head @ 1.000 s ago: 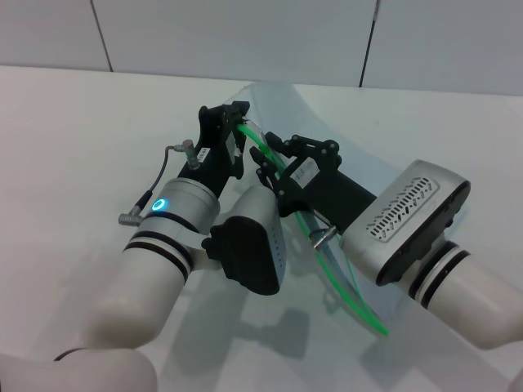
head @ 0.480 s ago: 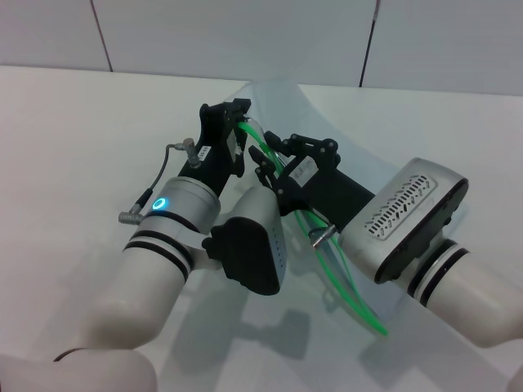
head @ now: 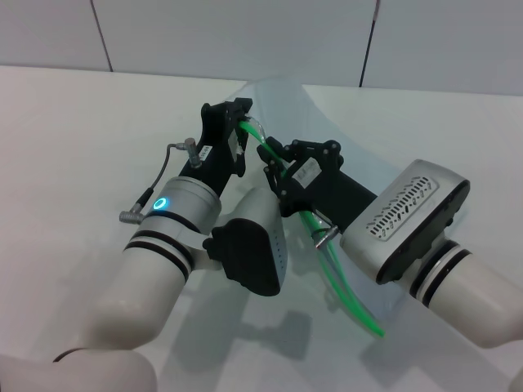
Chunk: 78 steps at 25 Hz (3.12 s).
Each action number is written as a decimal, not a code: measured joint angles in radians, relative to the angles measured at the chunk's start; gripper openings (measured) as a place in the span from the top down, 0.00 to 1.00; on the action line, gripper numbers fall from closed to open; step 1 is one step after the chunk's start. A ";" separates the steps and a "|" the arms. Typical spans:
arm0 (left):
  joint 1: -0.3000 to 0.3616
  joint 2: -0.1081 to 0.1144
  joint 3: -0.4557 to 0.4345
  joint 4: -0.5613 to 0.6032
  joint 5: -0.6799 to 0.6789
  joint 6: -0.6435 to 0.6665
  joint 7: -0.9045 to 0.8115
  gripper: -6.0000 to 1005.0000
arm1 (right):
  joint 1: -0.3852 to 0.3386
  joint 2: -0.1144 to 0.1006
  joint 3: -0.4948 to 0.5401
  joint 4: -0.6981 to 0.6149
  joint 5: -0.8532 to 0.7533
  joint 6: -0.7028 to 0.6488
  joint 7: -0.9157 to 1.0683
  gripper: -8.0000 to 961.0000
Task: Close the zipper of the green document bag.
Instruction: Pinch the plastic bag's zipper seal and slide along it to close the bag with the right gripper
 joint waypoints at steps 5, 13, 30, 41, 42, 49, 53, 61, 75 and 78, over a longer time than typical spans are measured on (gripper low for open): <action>0.000 0.000 0.000 0.000 0.001 0.000 0.005 0.94 | 0.000 0.000 0.000 0.000 0.000 -0.001 0.001 0.87; 0.001 0.000 0.000 0.003 0.001 0.000 -0.005 0.94 | -0.003 0.000 -0.004 -0.001 0.000 0.005 0.001 0.91; 0.005 0.002 0.000 0.006 0.015 -0.049 -0.050 0.94 | -0.018 0.000 0.000 0.000 0.000 0.011 0.002 0.91; 0.008 0.002 -0.007 0.006 0.016 -0.059 -0.056 0.94 | -0.028 0.000 0.000 0.001 0.001 0.009 0.002 0.91; 0.008 0.002 -0.007 0.006 0.016 -0.061 -0.058 0.94 | -0.029 0.000 0.000 0.002 0.001 0.009 0.002 0.91; 0.009 0.002 -0.009 0.006 0.016 -0.071 -0.077 0.94 | -0.040 0.000 0.001 0.012 0.001 0.008 0.002 0.91; 0.009 0.003 -0.009 0.006 0.015 -0.081 -0.090 0.94 | -0.043 0.000 0.002 0.014 0.009 0.009 0.002 0.90; 0.009 0.003 -0.009 0.005 0.014 -0.081 -0.100 0.94 | -0.051 0.000 0.002 0.024 0.016 0.010 0.002 0.90; 0.011 0.005 -0.009 0.006 0.012 -0.081 -0.106 0.94 | -0.054 0.000 0.002 0.029 0.031 0.007 0.002 0.90; 0.012 0.005 -0.009 0.006 0.012 -0.081 -0.106 0.94 | -0.056 0.000 0.002 0.032 0.031 0.006 0.001 0.90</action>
